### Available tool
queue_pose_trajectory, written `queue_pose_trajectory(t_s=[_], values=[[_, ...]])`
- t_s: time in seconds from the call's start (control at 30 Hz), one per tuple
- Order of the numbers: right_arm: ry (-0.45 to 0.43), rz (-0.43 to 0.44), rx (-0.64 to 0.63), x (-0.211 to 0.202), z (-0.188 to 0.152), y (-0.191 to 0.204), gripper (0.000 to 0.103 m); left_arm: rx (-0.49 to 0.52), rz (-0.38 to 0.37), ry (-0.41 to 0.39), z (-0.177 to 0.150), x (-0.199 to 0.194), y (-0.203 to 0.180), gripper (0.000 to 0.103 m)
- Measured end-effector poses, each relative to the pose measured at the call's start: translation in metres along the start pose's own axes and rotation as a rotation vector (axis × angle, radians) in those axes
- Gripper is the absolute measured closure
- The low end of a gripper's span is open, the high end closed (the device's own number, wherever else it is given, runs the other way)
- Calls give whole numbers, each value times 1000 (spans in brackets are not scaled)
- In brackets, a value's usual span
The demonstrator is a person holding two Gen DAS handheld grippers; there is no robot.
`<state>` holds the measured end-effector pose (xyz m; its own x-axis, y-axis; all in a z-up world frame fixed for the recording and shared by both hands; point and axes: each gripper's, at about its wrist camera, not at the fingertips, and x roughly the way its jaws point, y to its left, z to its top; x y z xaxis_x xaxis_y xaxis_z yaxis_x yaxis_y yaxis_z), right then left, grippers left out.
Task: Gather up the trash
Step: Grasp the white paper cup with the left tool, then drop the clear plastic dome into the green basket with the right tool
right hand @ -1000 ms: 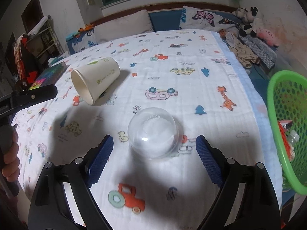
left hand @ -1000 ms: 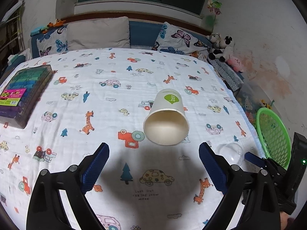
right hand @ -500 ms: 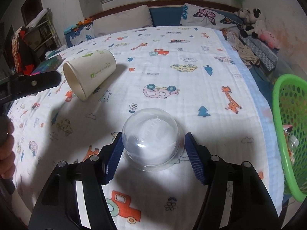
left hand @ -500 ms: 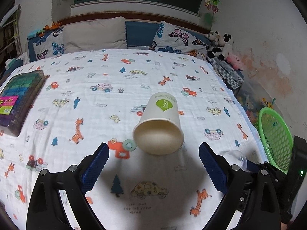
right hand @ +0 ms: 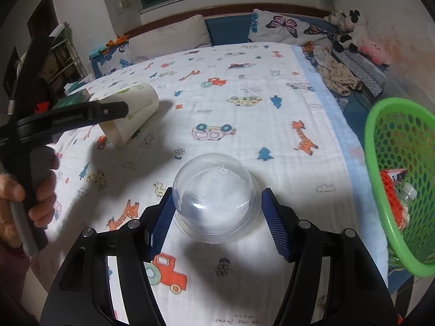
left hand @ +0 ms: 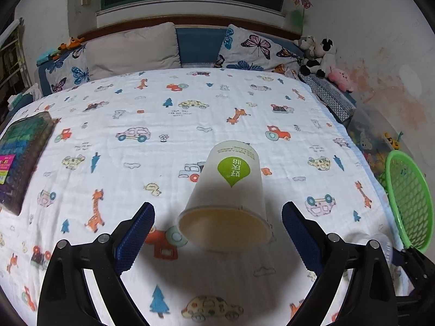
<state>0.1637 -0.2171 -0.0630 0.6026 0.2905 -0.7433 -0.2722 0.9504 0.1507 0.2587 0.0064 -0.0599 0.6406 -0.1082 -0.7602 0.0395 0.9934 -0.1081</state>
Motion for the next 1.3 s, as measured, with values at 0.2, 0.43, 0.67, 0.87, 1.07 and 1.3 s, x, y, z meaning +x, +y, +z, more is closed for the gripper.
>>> queue_pose_trajectory(t_s=[0.2,0.43,0.67,0.87,1.07,1.3], values=[[-8,-9,8,-9,-3,-6,39,-3,-21,17,2,11,-1,24],[-17,-24,30,-19,-6,-15,39,-11,-55,26,1,15,-6,39],[-29,-32,42,-27,-8,-18,39,-2,-61,9,0,10,-11,44],[-45,-44,49,-37,-9,-23,39,11,-81,-8,-1,-5,-17,45],[-56,-65,60,-47,-14,-33,39,29,-118,-23,-4,-20,-31,46],[-77,-95,87,-60,-18,-53,39,59,-170,-37,-4,-38,-56,46]])
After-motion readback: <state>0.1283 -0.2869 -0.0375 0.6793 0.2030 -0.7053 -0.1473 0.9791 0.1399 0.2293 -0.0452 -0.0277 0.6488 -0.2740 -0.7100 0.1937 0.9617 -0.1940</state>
